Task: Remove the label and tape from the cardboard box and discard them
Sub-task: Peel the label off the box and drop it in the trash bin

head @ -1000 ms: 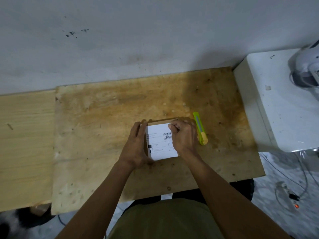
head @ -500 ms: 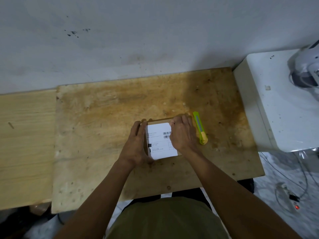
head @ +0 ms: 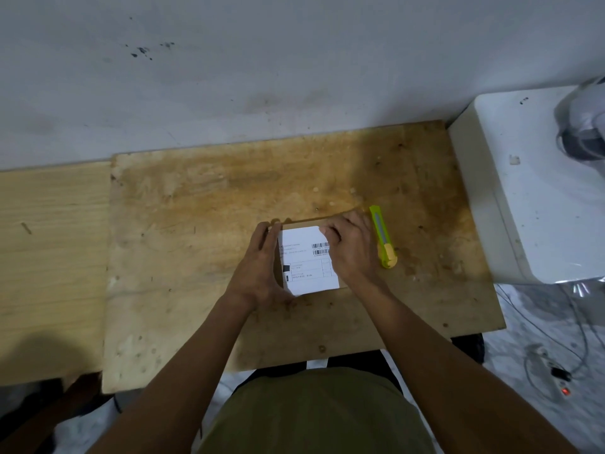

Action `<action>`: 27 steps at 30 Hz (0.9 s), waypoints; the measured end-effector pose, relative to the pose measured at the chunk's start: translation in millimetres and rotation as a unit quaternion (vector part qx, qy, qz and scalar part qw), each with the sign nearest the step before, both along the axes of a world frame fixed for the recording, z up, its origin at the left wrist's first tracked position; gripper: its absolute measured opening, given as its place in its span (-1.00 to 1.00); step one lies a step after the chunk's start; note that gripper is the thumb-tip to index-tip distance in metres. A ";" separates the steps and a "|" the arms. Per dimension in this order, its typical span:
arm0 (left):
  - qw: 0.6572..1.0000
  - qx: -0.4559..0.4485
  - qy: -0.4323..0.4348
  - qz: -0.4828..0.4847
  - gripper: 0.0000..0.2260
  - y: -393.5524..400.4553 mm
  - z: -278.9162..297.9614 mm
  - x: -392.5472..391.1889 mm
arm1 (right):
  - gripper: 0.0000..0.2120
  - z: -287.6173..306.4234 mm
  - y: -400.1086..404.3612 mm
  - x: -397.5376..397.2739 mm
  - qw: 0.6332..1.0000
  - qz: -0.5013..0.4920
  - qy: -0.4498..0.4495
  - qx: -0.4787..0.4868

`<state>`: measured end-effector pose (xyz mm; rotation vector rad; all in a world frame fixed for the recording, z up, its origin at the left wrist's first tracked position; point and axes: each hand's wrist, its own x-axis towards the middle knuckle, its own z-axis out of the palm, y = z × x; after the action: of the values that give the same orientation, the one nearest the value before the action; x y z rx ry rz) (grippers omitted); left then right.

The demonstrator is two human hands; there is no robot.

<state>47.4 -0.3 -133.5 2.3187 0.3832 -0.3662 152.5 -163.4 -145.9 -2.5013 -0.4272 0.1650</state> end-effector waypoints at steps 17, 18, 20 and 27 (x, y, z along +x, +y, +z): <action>1.000 0.018 0.017 -0.018 0.33 -0.8 3.8 2.6 | -0.91 8.1 -20.8 4.4 0.984 0.130 0.099 0.068; 1.000 0.016 0.020 -0.017 0.34 -0.7 4.0 3.0 | -0.93 9.2 -19.9 3.6 0.985 0.114 0.105 0.072; 0.999 0.014 0.025 -0.015 0.35 -0.8 4.3 3.0 | -0.96 10.2 -16.7 1.8 0.990 0.082 0.104 0.056; 1.000 -0.006 0.020 0.005 0.35 0.8 1.1 -1.4 | -0.76 17.8 0.7 -0.9 0.992 0.114 -0.006 -0.057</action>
<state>46.0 0.6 -132.5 2.2999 0.4115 -0.4082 151.7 -162.7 -128.1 -2.5596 -0.7272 0.2714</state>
